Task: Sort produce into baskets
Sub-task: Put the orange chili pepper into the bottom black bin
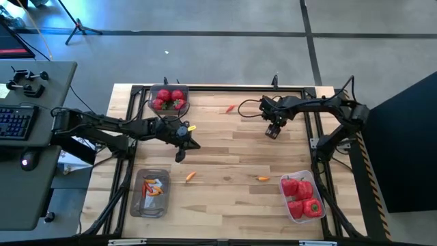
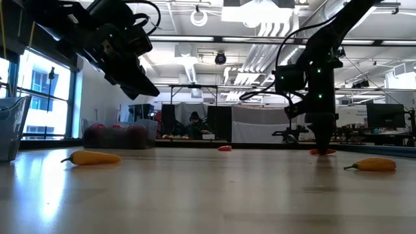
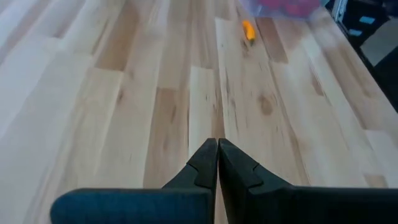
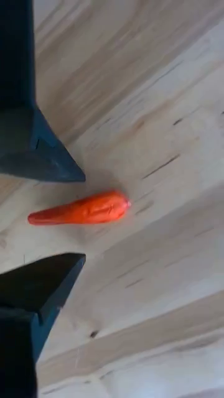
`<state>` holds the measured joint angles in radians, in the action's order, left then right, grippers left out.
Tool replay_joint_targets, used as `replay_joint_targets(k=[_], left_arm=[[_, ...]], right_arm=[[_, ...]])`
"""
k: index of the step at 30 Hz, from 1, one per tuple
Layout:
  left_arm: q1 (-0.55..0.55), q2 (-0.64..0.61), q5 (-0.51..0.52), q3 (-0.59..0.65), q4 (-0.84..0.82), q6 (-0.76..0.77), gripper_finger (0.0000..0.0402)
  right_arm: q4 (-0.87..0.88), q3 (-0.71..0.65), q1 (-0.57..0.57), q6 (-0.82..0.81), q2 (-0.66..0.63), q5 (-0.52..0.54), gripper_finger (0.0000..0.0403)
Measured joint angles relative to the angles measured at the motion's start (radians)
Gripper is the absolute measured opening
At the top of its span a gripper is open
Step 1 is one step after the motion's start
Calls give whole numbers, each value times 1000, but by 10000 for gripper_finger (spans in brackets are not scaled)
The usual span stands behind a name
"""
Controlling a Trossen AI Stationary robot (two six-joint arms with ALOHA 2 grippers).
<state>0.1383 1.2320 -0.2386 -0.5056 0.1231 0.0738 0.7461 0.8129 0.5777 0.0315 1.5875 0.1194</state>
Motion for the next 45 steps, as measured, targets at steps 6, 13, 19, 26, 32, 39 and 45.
replay_joint_targets(k=[6,13,19,26,32,39,45], left_arm=[[2,0,1,0,51,0,0],[4,0,31,51,253,12,0],[19,0,32,96,406,29,0],[20,0,63,94,463,-82,2],[19,0,96,67,461,-78,38],[19,0,99,35,481,-56,106],[1,20,95,28,620,-21,142]], right_arm=[[-13,-9,-1,8,-1,-26,94],[-17,15,-8,10,-6,-90,7],[-233,19,-100,-128,-26,-177,18],[-748,6,-337,-233,-25,-108,11],[-1100,6,-519,-175,-25,58,9],[-1254,6,-640,-33,-22,161,9],[-1301,6,-670,4,-21,162,9]])
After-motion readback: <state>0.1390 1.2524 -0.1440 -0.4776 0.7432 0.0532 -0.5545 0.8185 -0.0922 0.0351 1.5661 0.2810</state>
